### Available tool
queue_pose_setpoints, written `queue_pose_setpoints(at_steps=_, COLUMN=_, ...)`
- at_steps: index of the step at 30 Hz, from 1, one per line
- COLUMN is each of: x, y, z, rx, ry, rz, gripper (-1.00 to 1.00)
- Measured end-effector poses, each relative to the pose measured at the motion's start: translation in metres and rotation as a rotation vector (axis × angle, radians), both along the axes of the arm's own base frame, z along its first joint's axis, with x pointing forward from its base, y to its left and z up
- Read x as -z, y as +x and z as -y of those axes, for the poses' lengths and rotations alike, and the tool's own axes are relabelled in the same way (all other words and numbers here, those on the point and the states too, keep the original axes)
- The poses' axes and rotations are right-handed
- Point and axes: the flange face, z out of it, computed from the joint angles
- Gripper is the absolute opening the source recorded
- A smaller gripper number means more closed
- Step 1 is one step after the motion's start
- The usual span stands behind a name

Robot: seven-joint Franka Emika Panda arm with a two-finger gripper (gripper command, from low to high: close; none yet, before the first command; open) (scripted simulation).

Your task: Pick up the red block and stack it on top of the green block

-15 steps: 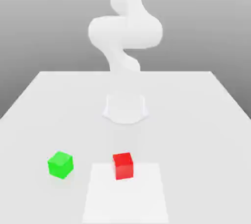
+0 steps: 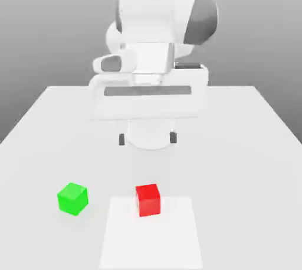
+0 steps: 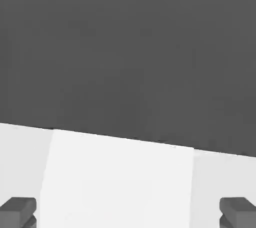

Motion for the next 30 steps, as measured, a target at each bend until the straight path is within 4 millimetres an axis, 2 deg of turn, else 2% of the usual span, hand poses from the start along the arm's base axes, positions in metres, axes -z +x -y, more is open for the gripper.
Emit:
queue_pose_setpoints(at_steps=3, x=0.073, y=-0.031, z=0.000, rx=-0.032, ry=-0.003, rz=-0.112, gripper=0.00)
queue_pose_setpoints(at_steps=5, x=0.098, y=-0.036, z=0.000, rx=-0.040, ry=-0.004, rz=-0.133, gripper=0.00)
queue_pose_setpoints(at_steps=9, x=0.135, y=-0.040, z=0.001, rx=-0.040, ry=-0.004, rz=-0.139, gripper=0.00)
queue_pose_setpoints(at_steps=10, x=0.140, y=-0.041, z=0.001, rx=-0.039, ry=-0.004, rz=-0.139, gripper=-1.00)
queue_pose_setpoints(at_steps=17, x=0.139, y=-0.041, z=0.000, rx=-0.039, ry=-0.004, rz=-0.140, gripper=-1.00)
queue_pose_setpoints(at_steps=24, x=0.086, y=-0.040, z=0.001, rx=-0.039, ry=-0.004, rz=-0.140, gripper=-1.00)
queue_pose_setpoints(at_steps=26, x=0.075, y=-0.039, z=0.014, rx=0.038, ry=0.001, rz=-0.140, gripper=-1.00)
queue_pose_setpoints(at_steps=30, x=0.062, y=-0.037, z=0.064, rx=0.321, ry=0.020, rz=-0.138, gripper=-1.00)
